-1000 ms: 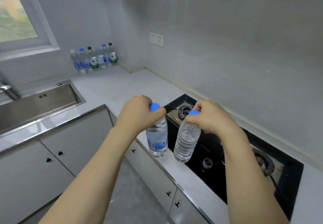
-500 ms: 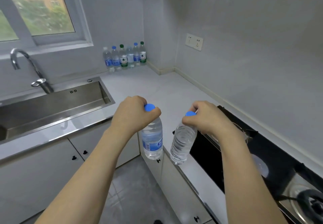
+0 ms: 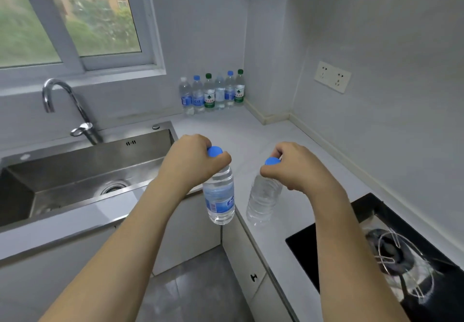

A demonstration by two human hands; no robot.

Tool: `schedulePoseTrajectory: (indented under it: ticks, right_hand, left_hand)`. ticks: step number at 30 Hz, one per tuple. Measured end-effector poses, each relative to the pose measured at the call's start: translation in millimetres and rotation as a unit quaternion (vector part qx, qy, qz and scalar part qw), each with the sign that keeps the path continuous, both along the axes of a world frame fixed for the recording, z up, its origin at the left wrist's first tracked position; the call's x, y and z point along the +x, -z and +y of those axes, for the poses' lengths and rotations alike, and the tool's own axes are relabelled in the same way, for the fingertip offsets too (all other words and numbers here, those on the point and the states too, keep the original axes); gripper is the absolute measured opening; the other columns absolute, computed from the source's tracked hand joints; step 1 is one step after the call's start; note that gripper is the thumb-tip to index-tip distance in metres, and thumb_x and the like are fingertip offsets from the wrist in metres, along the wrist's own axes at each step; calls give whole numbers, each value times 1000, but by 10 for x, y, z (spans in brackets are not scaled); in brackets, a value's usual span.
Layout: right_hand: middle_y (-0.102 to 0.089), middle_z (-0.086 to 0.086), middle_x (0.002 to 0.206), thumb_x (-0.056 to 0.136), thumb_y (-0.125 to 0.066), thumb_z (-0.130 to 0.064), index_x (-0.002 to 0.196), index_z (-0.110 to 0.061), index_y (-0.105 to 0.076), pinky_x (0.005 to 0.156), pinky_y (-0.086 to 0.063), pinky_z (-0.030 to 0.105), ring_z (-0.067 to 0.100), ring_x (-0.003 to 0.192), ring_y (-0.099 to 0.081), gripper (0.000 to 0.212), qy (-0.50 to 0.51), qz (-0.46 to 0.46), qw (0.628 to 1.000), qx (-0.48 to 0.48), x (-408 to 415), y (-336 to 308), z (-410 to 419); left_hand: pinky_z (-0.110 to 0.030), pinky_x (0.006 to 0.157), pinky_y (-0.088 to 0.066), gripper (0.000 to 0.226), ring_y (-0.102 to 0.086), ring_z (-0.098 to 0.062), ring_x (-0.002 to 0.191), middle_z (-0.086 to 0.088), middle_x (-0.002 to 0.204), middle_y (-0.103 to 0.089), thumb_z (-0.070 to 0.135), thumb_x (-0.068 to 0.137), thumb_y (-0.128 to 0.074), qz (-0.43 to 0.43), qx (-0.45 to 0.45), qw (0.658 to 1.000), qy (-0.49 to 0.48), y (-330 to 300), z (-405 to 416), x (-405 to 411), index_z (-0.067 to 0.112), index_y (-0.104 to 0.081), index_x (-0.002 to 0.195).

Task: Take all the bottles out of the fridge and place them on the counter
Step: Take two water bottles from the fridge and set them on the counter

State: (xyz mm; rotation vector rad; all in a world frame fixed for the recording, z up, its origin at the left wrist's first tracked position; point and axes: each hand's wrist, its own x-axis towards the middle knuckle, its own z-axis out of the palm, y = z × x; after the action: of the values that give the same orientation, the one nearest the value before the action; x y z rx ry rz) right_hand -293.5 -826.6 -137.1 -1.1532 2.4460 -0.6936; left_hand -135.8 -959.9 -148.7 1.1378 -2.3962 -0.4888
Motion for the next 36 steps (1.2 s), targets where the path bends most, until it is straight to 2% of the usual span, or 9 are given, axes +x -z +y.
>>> schedulePoseTrajectory:
  ticks: [4, 7, 12, 17, 21, 24, 27, 36]
  right_hand:
    - [-59, -1, 85, 72, -67, -34, 86, -17, -54, 66, -51, 36, 20, 67, -55, 26, -1, 0, 1000, 5, -14, 2, -536]
    - [-58, -2, 85, 73, -67, -34, 87, -17, -55, 61, -46, 33, 18, 64, -54, 25, -2, 3, 1000, 15, 39, 5, -884]
    - [-57, -3, 85, 73, -66, -36, 88, -18, -55, 59, -44, 30, 17, 63, -54, 25, 18, 1, 1000, 23, 215, 6, -1584]
    - [-58, -2, 85, 74, -66, -36, 87, -19, -55, 53, -40, 26, 19, 62, -58, 24, 44, -1, 999, 25, 361, -69, -2108]
    - [-59, -1, 83, 75, -65, -36, 86, -19, -53, 53, -40, 26, 19, 60, -58, 24, 49, 7, 999, 12, 456, -96, -2485]
    - [-59, -1, 84, 76, -66, -37, 86, -19, -53, 53, -40, 26, 18, 60, -56, 24, 55, 9, 998, 14, 441, -104, -2707]
    - [-59, 0, 85, 76, -66, -36, 87, -18, -53, 52, -39, 25, 18, 60, -55, 24, 56, 8, 998, 23, 358, -87, -2886]
    - [-61, -1, 87, 74, -66, -36, 88, -18, -55, 53, -39, 25, 18, 61, -56, 25, 51, -12, 998, 45, -313, 76, -3528]
  left_hand:
    - [-26, 48, -25, 44, -26, -18, 51, -3, 54, -28, 40, 73, -61, 1, -1, 1000, -11, 3, -502, 8, 11, -35, 55]
    - [-27, 49, -26, 44, -26, -18, 52, -3, 54, -28, 40, 74, -62, 6, 4, 1000, -11, 19, -845, 53, 10, -35, 55]
    - [-28, 50, -34, 44, -36, -16, 51, -5, 58, -42, 45, 75, -61, -12, 27, 999, 11, 78, -1615, 124, 2, -57, 66]
    - [-26, 49, -30, 41, -34, -16, 52, -4, 57, -39, 45, 78, -62, -38, 30, 997, 52, 12, -2121, 154, 7, -54, 64]
    - [-25, 48, -25, 42, -30, -15, 51, -4, 56, -35, 42, 78, -62, -28, 30, 997, 66, -20, -2507, 213, 10, -44, 58]
    - [-24, 47, -24, 42, -30, -15, 52, -4, 57, -36, 41, 79, -62, -24, 25, 996, 79, -38, -2758, 196, 11, -43, 57]
    - [-24, 47, -25, 40, -31, -15, 51, -5, 56, -38, 41, 78, -62, -23, 20, 996, 82, -23, -2963, 124, 10, -47, 58]
    - [-25, 47, -25, 40, -29, -15, 50, -3, 55, -36, 39, 77, -61, -29, 32, 997, 58, 112, -3604, -450, 10, -43, 57]
